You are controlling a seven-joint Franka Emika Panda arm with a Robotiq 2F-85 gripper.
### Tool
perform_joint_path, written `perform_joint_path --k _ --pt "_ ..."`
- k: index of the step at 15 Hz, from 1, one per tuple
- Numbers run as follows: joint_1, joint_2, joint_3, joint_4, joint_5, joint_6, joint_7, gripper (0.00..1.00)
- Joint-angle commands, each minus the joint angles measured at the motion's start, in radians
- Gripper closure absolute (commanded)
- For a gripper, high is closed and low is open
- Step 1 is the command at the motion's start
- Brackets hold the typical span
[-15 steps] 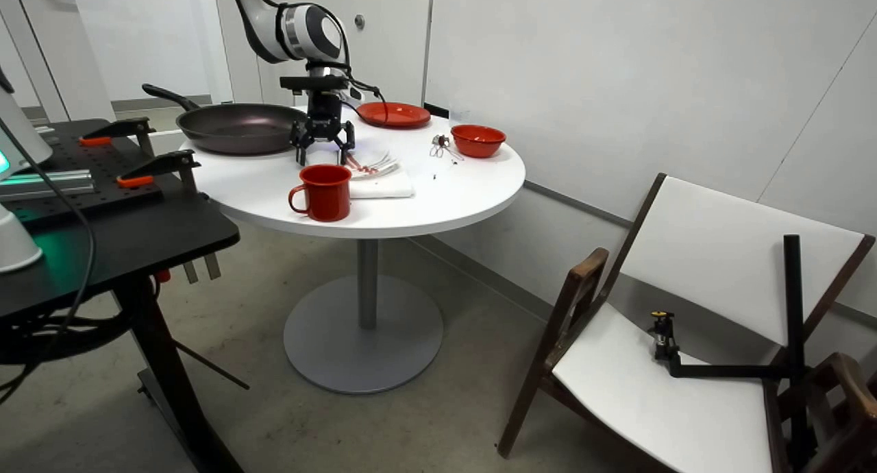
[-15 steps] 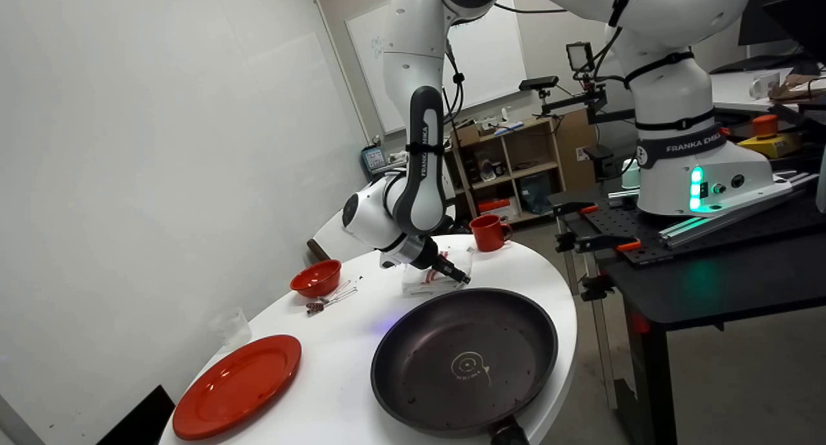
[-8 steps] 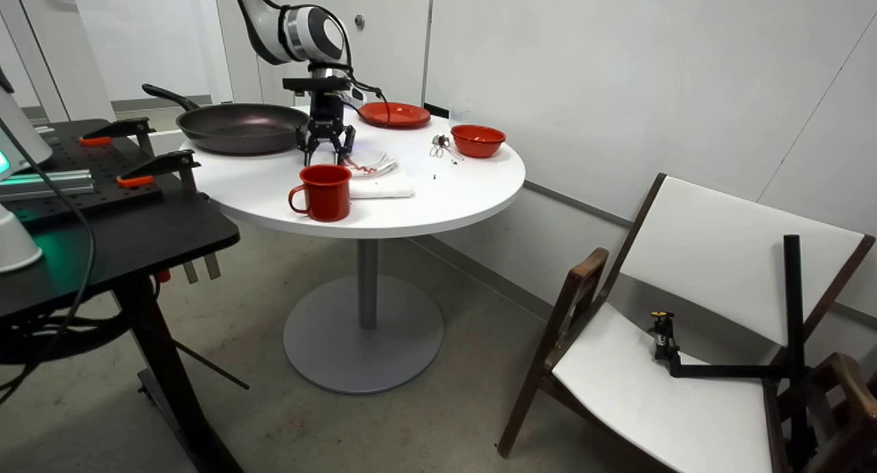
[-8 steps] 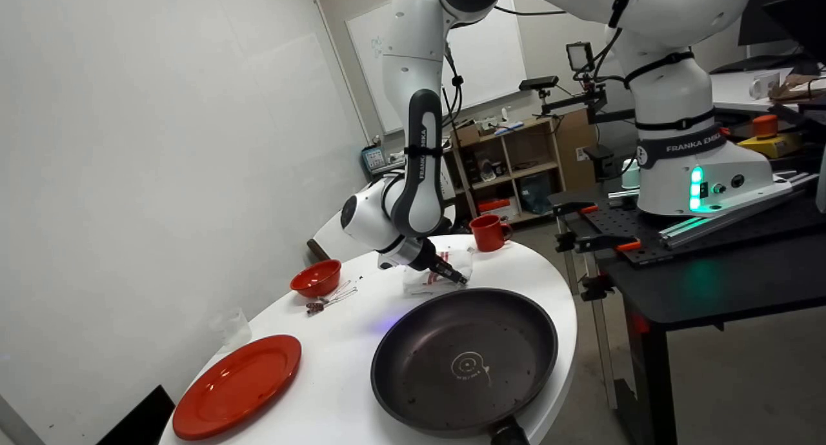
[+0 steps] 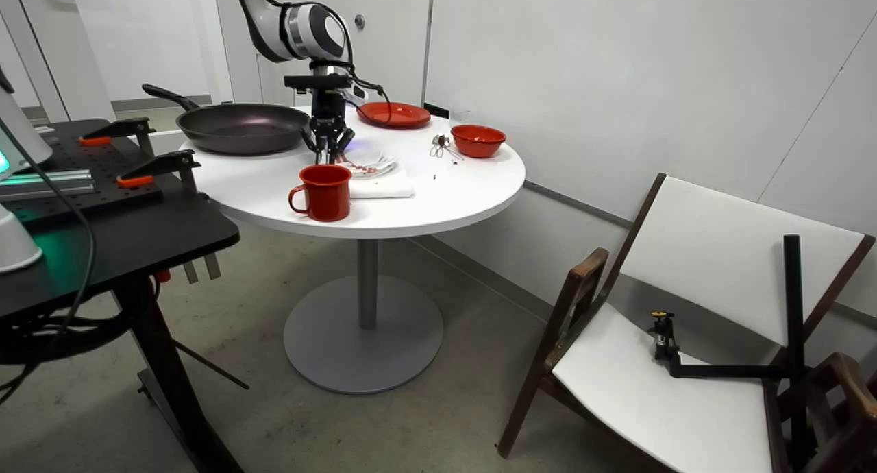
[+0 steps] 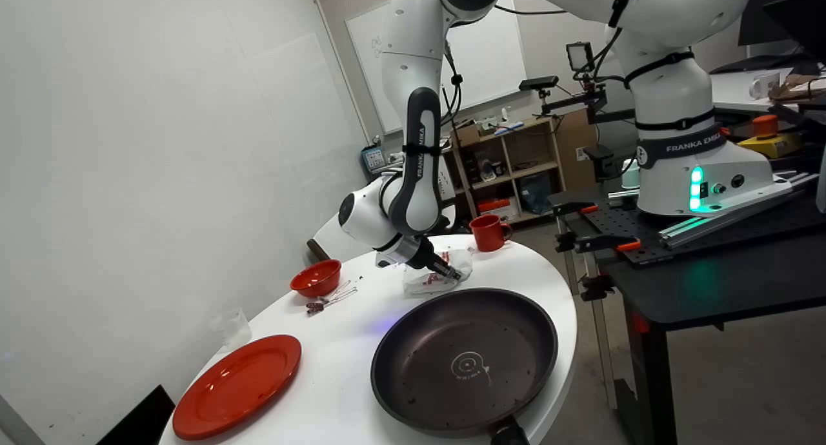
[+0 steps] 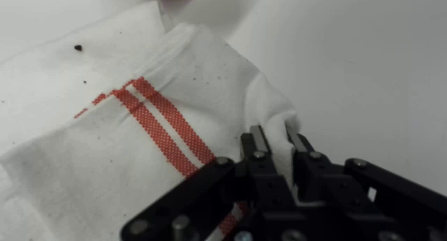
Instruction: Use the towel to wipe the pan
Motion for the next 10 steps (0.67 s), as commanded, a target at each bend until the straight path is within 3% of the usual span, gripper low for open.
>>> perform_joint_path --k 1,10 --pt "-0.023 -0.03 0.005 -0.025 0.029 0.016 -0.006 0.95" --pt "-0.098 -0.392 -0.021 -0.35 0.102 0.177 0.055 0.95"
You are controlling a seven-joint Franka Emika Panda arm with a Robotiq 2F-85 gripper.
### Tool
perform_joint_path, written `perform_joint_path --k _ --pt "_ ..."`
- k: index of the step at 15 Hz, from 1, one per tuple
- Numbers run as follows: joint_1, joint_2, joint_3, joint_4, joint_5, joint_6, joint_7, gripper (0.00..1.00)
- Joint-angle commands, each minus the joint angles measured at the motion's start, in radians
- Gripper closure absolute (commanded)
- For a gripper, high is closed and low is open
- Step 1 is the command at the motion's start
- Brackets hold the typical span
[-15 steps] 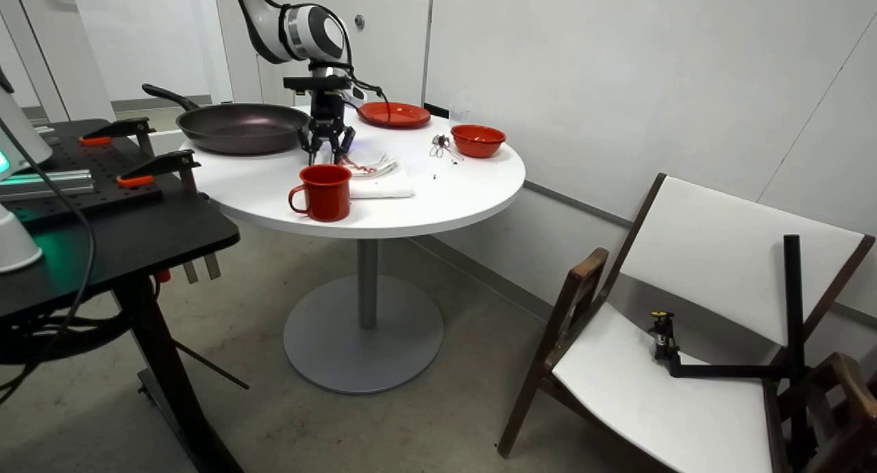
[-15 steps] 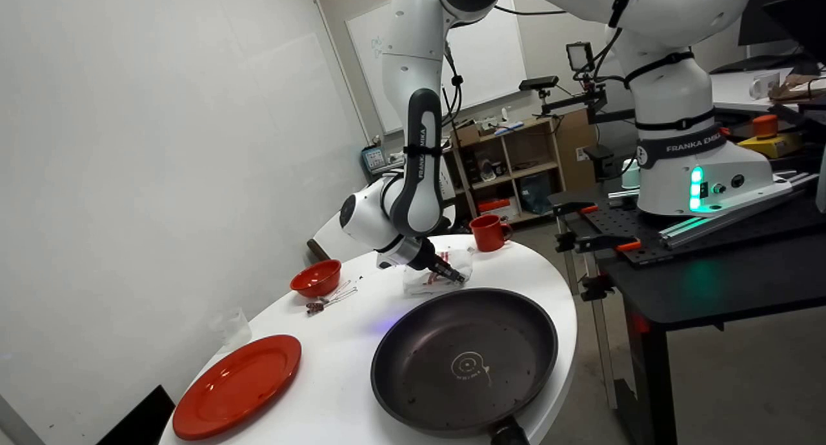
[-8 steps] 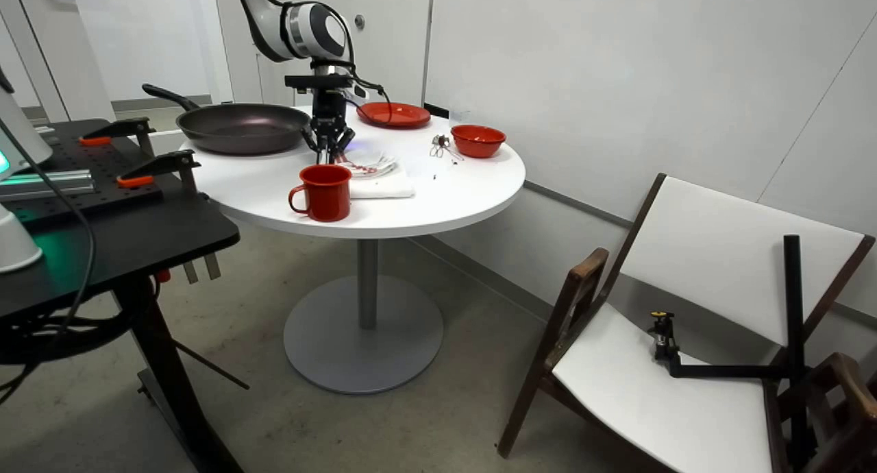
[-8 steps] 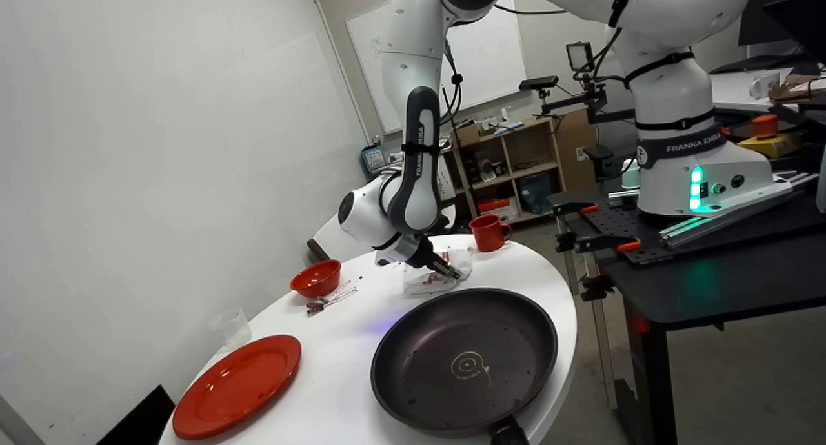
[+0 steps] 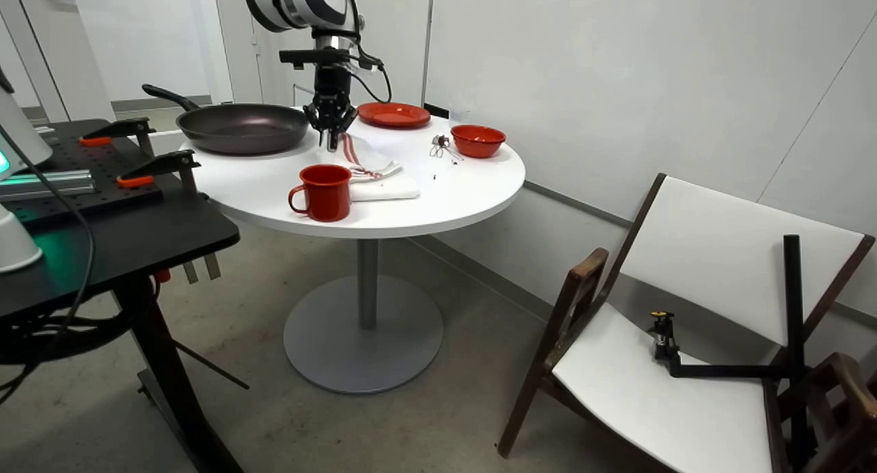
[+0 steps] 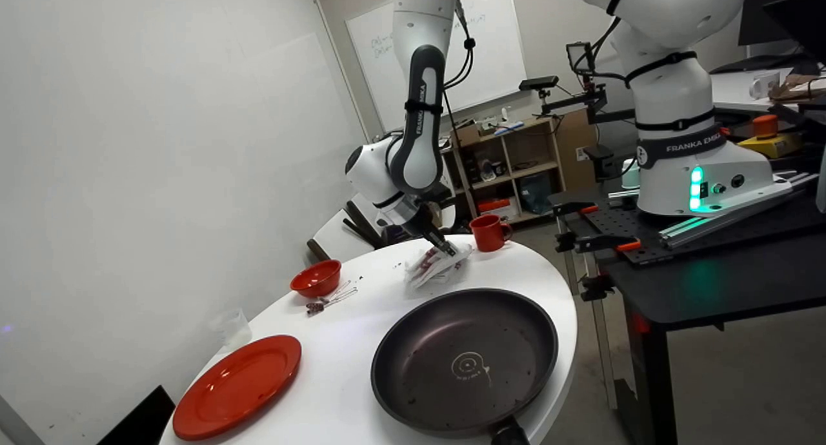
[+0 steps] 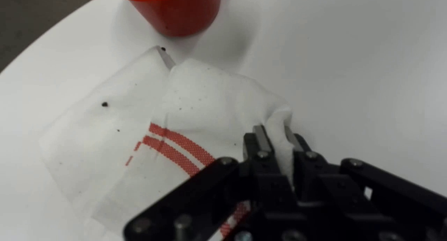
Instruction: Use the towel to wipe the pan
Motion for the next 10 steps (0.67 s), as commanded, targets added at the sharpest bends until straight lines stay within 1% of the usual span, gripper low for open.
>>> perform_joint_path --k 1,4,6,8,10 --pt "-0.014 -0.214 -0.014 -0.186 0.023 0.058 0.035 0.95" --pt "-0.01 -0.35 -0.022 -0.264 0.017 0.052 0.076 0.95" --pt "-0.007 -0.437 -0.02 -0.295 0.016 0.023 0.105 0.95" --pt "0.0 -0.493 -0.012 -0.294 0.015 -0.016 0.138 0.95" --pt "0.013 -0.514 0.005 -0.263 0.007 -0.072 0.178 0.95"
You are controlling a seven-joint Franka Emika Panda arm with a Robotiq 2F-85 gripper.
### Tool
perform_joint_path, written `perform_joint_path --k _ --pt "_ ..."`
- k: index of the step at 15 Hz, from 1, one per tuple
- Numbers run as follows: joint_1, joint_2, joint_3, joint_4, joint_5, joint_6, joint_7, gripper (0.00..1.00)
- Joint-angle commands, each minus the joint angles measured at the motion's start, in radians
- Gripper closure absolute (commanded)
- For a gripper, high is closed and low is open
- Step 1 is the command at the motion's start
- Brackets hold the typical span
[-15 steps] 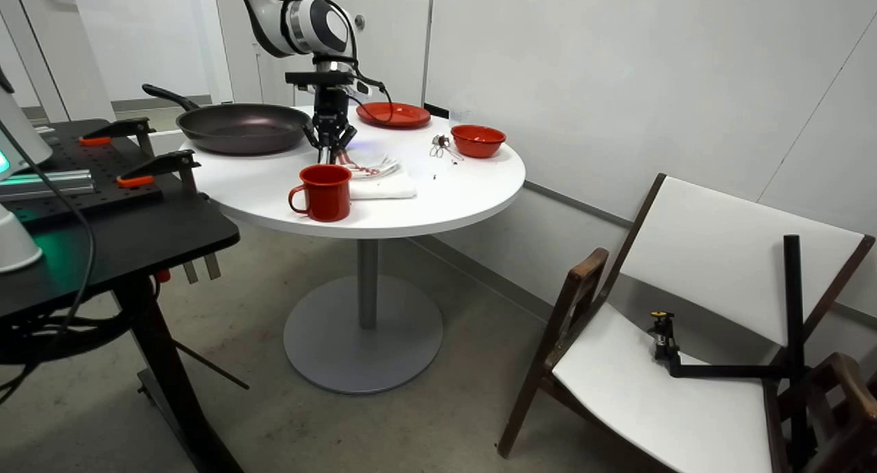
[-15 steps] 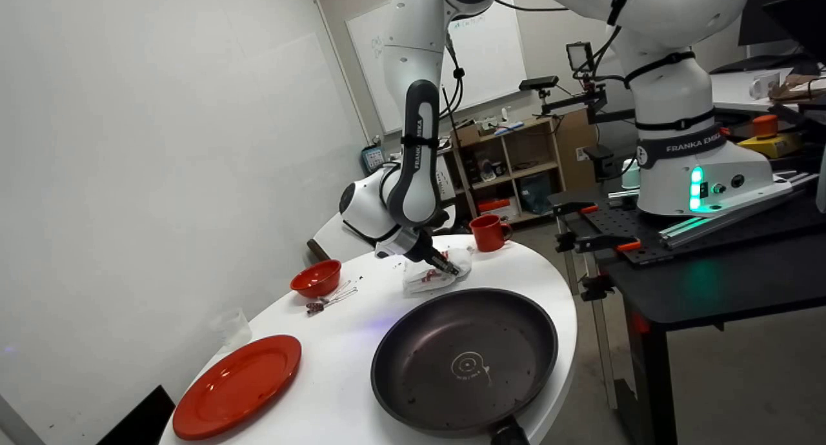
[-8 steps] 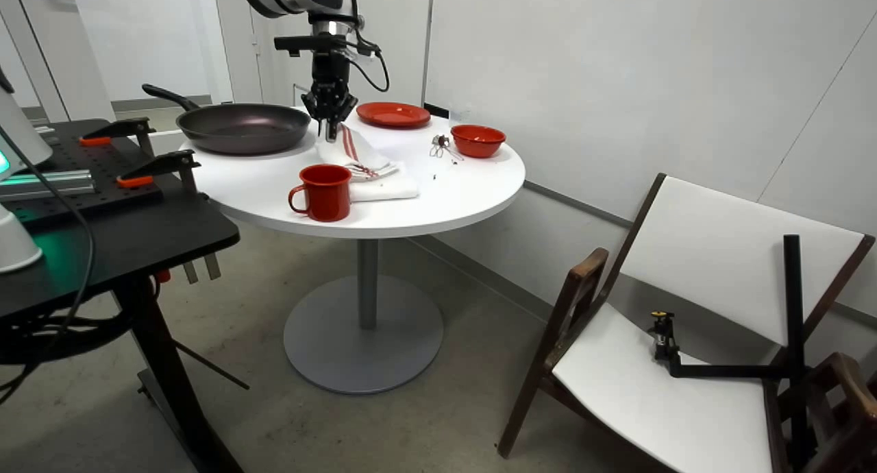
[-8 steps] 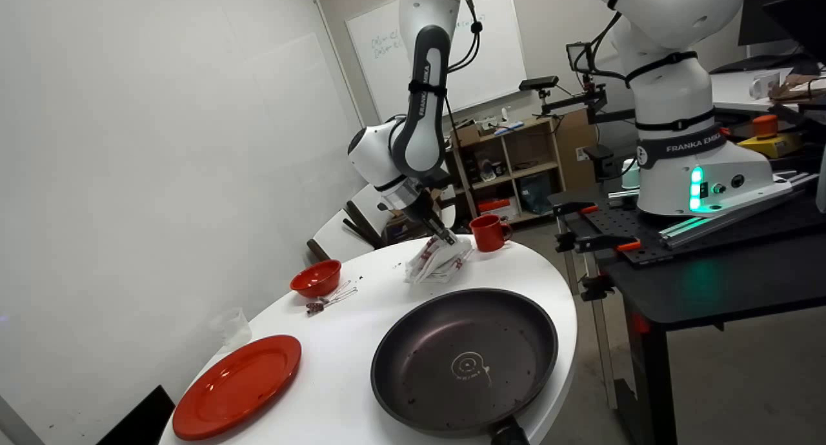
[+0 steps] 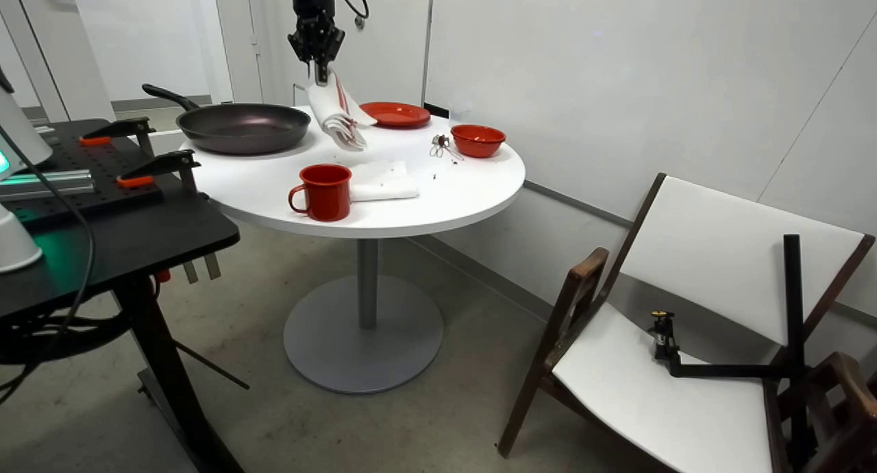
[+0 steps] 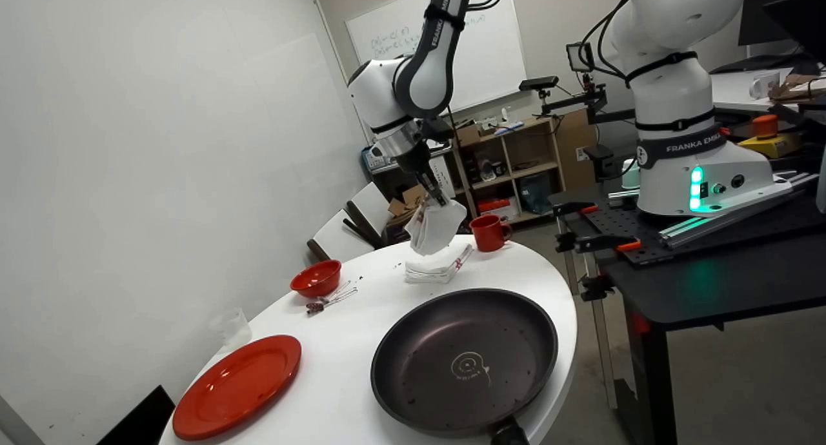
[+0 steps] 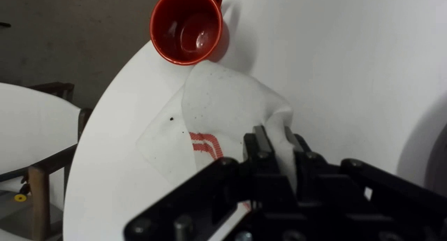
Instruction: Use the towel to wipe the pan
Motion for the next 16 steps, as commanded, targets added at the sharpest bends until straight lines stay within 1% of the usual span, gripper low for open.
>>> perform_joint_path --k 1,6,10,13,16 --pt "0.034 -0.07 0.025 0.019 -0.008 -0.1 0.085 0.96" --pt "0.106 -0.004 0.096 0.134 -0.071 -0.255 0.194 0.96" --pt "0.163 0.067 0.14 0.212 -0.102 -0.331 0.204 0.96" --pt "0.198 0.125 0.161 0.26 -0.121 -0.349 0.166 0.96" --pt "0.219 0.172 0.175 0.286 -0.137 -0.316 0.106 0.96"
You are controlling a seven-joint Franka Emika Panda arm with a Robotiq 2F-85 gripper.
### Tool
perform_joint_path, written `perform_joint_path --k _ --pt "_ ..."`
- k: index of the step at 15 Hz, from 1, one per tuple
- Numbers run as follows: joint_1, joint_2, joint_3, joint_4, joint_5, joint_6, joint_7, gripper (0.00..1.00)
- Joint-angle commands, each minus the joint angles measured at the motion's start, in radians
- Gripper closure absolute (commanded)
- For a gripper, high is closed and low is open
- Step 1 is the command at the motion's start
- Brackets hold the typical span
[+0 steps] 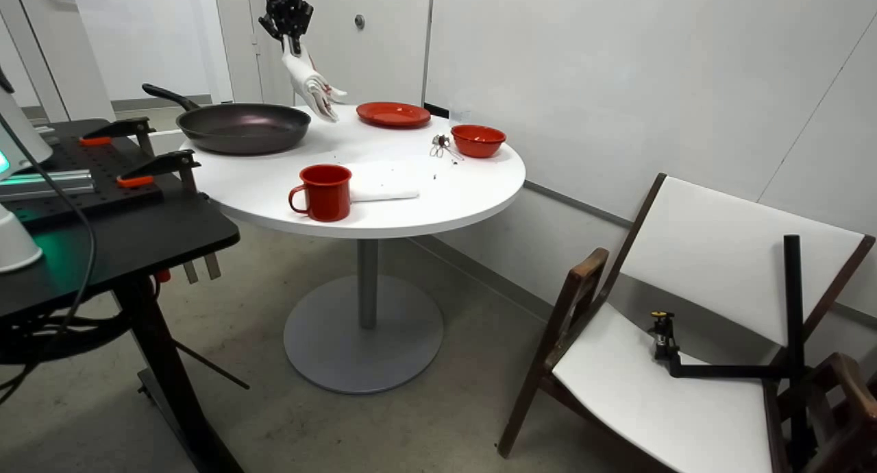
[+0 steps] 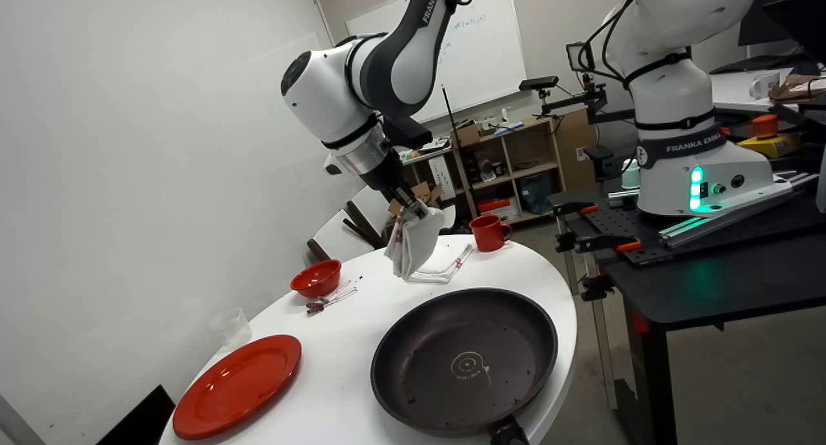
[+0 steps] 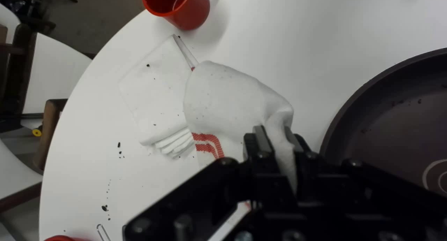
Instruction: Use the towel to wipe the pan
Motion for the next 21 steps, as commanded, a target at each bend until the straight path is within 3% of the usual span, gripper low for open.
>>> perform_joint_path --k 1,8,21 --pt "0.02 0.067 0.015 0.061 -0.033 0.011 -0.085 0.96" --pt "0.017 0.08 0.038 0.046 -0.007 0.182 -0.279 0.96" --pt "0.078 0.201 0.087 0.053 -0.013 0.233 -0.413 0.96"
